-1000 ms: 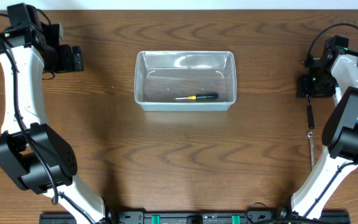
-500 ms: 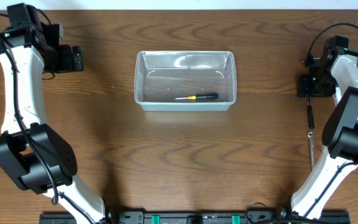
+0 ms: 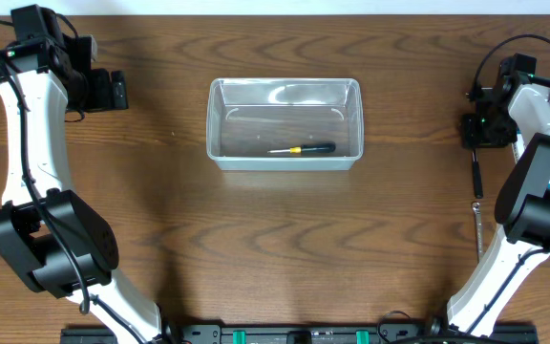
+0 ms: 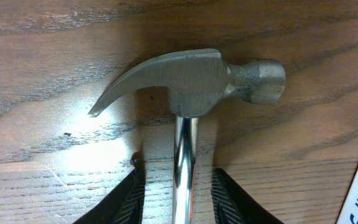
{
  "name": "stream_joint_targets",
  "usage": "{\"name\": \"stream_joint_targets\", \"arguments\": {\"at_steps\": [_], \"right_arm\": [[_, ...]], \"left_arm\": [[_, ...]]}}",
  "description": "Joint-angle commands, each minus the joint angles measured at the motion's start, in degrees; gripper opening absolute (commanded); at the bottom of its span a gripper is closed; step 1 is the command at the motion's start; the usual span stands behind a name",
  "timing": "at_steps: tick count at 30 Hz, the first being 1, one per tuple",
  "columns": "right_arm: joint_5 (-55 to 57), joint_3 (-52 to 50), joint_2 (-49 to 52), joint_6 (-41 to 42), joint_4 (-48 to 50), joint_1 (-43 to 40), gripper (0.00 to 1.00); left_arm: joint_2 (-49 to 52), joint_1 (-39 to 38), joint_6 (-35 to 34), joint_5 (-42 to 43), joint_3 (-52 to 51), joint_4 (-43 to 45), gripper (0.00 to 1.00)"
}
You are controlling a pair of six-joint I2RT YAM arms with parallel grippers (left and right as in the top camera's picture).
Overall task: Pack container
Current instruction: 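Close the right gripper on the hammer handle below the head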
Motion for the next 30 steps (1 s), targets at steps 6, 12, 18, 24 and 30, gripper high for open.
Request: {"name": "stream_joint_targets", "arguments": {"at_steps": [6, 12, 18, 24, 30], "right_arm": [[0.57, -0.44, 0.31, -0.22, 0.74, 0.11, 0.3], [0.55, -0.44, 0.31, -0.22, 1.29, 0.11, 0.26], [0.57, -0.44, 0.31, -0.22, 1.49, 0.11, 0.21], [0.57, -0.44, 0.31, -0.22, 1.66, 0.11, 0.15], [0.57, -0.44, 0.31, -0.2, 1.66, 0.11, 0.05]], "left_arm": [[0.42, 0.13, 0.55, -0.68, -0.44, -0.15, 0.98], [0.42, 0.13, 0.55, -0.68, -0.44, -0.15, 0.98], [0.42, 0.13, 0.55, -0.68, -0.42, -0.15, 0.98], [0.42, 0.13, 0.55, -0.68, -0.44, -0.15, 0.98], [0.42, 0.13, 0.55, -0.68, -0.44, -0.15, 0.98]]}}
